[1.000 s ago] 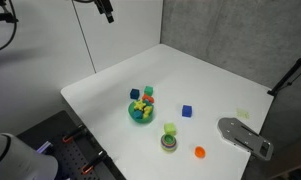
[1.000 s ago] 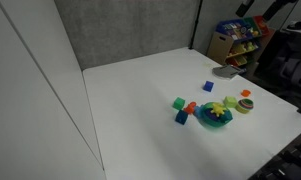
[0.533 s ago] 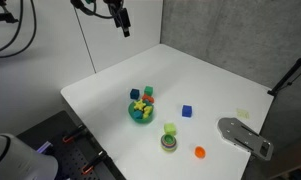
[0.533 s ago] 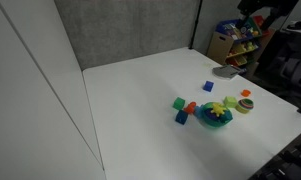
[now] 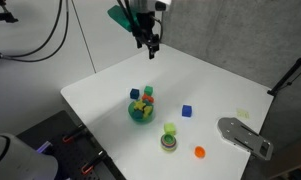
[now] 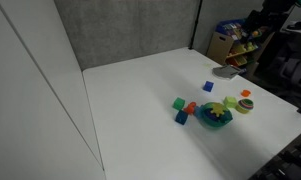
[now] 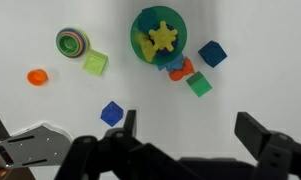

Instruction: Put the light green building block on top of the blue building block

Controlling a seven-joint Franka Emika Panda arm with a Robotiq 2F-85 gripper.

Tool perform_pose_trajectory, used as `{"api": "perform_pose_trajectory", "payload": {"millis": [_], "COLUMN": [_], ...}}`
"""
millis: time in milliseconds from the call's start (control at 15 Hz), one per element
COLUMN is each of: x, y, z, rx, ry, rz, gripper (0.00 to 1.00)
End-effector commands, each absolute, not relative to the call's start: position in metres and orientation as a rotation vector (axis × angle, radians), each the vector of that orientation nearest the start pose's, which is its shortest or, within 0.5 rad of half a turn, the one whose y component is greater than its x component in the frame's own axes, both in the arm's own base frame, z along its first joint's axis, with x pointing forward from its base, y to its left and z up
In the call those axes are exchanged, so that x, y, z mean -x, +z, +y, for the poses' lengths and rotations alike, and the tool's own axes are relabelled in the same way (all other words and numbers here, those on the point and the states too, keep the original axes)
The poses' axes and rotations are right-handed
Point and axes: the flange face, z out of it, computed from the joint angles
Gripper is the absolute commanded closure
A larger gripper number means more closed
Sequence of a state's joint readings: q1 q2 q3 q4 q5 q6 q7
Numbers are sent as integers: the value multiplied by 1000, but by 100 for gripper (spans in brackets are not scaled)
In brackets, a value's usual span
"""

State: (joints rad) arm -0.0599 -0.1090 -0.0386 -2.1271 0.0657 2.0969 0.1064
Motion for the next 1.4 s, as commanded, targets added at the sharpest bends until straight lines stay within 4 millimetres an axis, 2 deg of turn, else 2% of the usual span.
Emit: {"api": "perform_pose_trajectory", "payload": {"millis": [0,133,200,267,467,600,867,1333], "x": [-544,-547,-546,-540,-544,-552,-567,-585], "y": [440,435,438,426,429,420,378,287], "z": [-80,-89,-89,-86,-87,-95,-115,-150], "rx": [3034,3057,3071,3057,3058,3063,3074,3093], "ry": [-50,-23,-1,-23,-13,-9,-24,-88], "rz": [233,201,214,245,242,239,277,359], "gripper": [0,0,0,0,0,0,0,0]}}
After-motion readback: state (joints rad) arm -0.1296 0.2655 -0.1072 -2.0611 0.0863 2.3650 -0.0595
